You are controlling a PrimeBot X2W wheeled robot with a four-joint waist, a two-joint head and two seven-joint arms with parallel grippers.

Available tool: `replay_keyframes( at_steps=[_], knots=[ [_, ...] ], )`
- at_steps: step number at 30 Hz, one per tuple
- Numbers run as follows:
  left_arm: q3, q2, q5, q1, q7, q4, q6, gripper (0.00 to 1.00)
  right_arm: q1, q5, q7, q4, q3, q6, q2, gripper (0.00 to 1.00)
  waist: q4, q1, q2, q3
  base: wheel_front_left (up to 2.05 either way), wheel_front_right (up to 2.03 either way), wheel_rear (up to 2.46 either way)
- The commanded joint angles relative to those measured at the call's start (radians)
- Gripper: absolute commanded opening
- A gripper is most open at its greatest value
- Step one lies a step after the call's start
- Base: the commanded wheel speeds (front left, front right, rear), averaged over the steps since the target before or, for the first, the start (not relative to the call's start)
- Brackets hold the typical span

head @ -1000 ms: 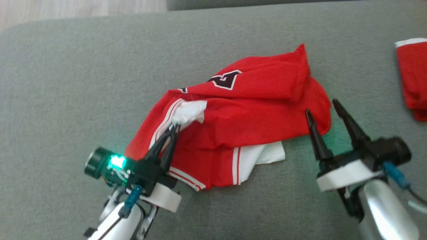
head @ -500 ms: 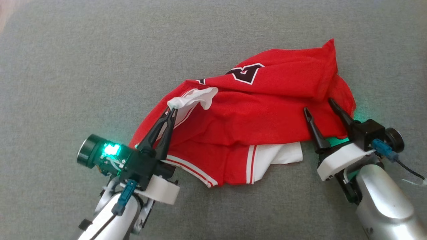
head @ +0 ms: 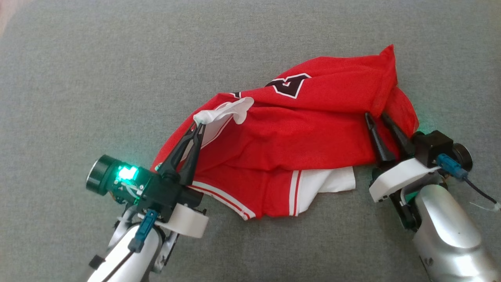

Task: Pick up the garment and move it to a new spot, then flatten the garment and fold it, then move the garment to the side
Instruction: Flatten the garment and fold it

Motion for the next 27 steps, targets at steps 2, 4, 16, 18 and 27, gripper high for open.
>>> replay_keyframes(
  at_steps=[2,4,16,18,27],
  knots=[
    [0.041,0.030,0.010,-0.046,0.004,-0.037,0.008,0.00,-0.019,-0.004,-0.004,-0.017,0.010,-0.001,0.011,0.04,-0.002,0.0000,0.0000,-0.002,0.00,0.00,0.00],
    [0.041,0.033,0.008,-0.046,0.006,-0.037,0.009,0.00,-0.019,0.000,-0.004,-0.010,0.007,-0.001,0.013,0.00,-0.003,0.0000,0.0000,-0.007,0.00,0.00,0.00],
    [0.112,0.108,-0.015,-0.053,-0.018,-0.065,0.018,0.00,-0.045,-0.015,-0.004,-0.145,-0.017,-0.001,0.024,0.00,-0.085,0.0000,0.0000,-0.049,0.00,0.00,0.00],
    [0.130,0.135,-0.014,-0.073,-0.020,-0.081,0.010,0.00,-0.053,-0.019,-0.004,-0.208,-0.044,-0.001,0.021,0.00,-0.103,0.0000,0.0000,-0.064,0.00,0.00,0.00],
    [0.210,0.217,-0.069,-0.262,-0.054,-0.196,-0.088,0.00,-0.108,-0.057,-0.004,-0.490,-0.195,-0.001,-0.077,0.00,-0.147,0.0000,0.0000,-0.156,0.00,0.00,0.00]
  ],
)
